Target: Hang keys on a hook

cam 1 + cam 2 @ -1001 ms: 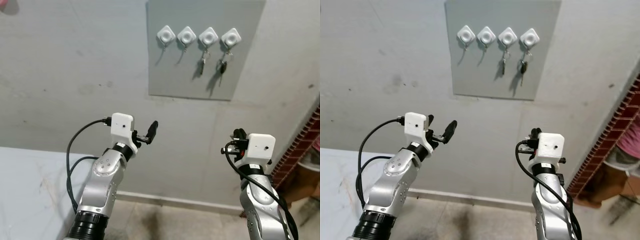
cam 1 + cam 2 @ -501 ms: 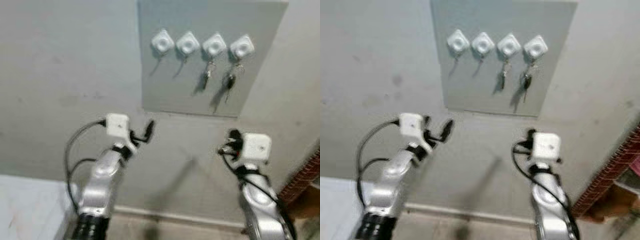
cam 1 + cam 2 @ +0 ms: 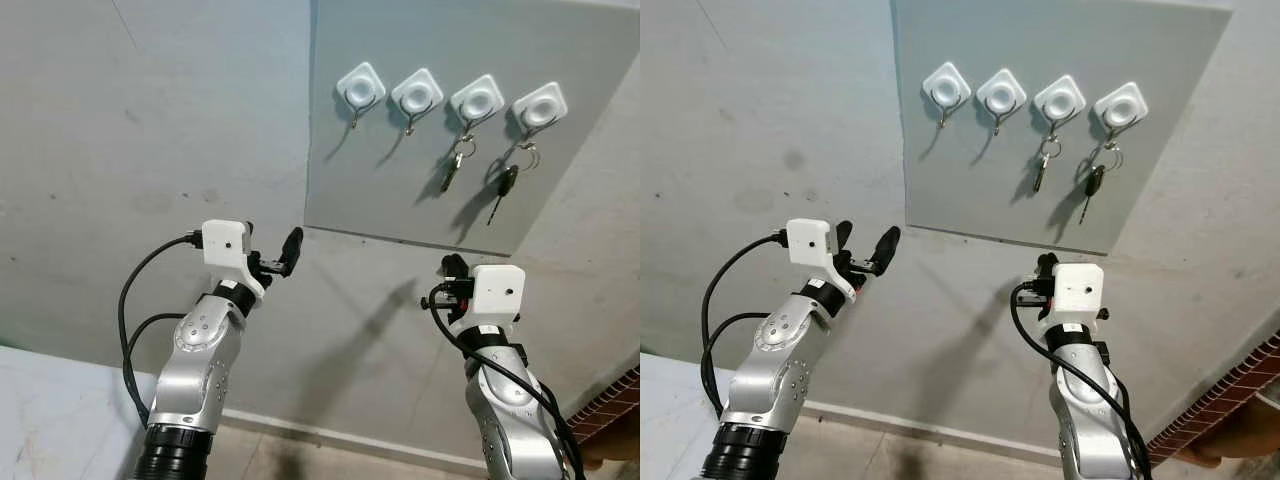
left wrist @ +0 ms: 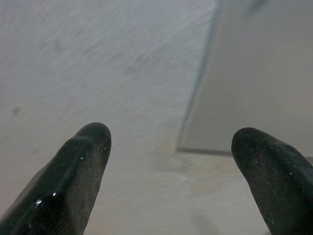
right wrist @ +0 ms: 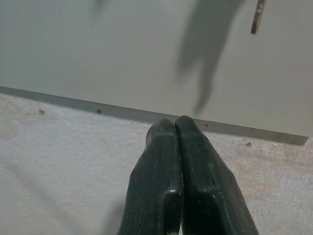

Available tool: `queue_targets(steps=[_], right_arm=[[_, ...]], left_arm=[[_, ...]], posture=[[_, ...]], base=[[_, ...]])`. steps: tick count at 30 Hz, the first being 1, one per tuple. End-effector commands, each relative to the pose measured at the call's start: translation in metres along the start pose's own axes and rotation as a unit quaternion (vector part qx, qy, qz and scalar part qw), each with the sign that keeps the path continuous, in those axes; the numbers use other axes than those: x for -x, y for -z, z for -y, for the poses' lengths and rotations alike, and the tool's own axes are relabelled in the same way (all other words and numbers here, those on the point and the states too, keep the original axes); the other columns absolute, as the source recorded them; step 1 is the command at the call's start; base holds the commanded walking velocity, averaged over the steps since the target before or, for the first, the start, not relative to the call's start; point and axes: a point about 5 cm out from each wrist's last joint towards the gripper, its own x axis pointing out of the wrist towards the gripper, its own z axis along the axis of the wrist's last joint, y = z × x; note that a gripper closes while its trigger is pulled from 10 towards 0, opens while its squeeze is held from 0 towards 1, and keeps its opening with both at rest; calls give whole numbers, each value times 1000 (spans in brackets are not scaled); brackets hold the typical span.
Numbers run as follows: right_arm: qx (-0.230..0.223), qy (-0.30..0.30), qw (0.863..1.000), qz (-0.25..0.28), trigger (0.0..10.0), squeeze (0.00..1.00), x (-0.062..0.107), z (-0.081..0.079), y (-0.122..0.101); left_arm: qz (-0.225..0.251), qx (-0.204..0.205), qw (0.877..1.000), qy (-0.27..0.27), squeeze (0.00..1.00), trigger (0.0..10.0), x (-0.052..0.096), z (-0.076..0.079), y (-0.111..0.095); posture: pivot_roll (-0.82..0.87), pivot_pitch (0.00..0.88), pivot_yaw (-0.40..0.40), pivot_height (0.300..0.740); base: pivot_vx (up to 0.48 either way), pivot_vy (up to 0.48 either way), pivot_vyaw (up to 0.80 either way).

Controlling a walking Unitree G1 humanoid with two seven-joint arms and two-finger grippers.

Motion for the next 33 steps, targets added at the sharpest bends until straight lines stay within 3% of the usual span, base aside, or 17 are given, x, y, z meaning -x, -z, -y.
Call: queue_targets(steps=[1,7,13,18,33], right_arm=[[3,-16,1000,10,10000,0,-3,-3,-6],[3,-104,993,56,10000,0,-20,-18,-28],[-10,-146,986,85,10000,0,-30,-25,-43],[-37,-202,971,122,10000,0,-36,-37,-63],[-110,-240,945,194,10000,0,-38,-48,-101]], left_arm=[[10,-12,1000,22,0,10000,-1,5,-7],[32,-55,993,104,0,10000,-6,29,-22],[42,-54,991,118,0,10000,-8,35,-30],[55,-56,988,131,0,10000,-8,38,-40],[63,-61,984,152,0,10000,-10,46,-48]], posture=[[36,0,-20,740],[34,0,-24,740],[36,0,-25,740],[46,0,-32,740],[52,0,-31,740]], base=[[0,0,0],[0,0,0],[0,0,0],[0,0,0],[0,0,0]])
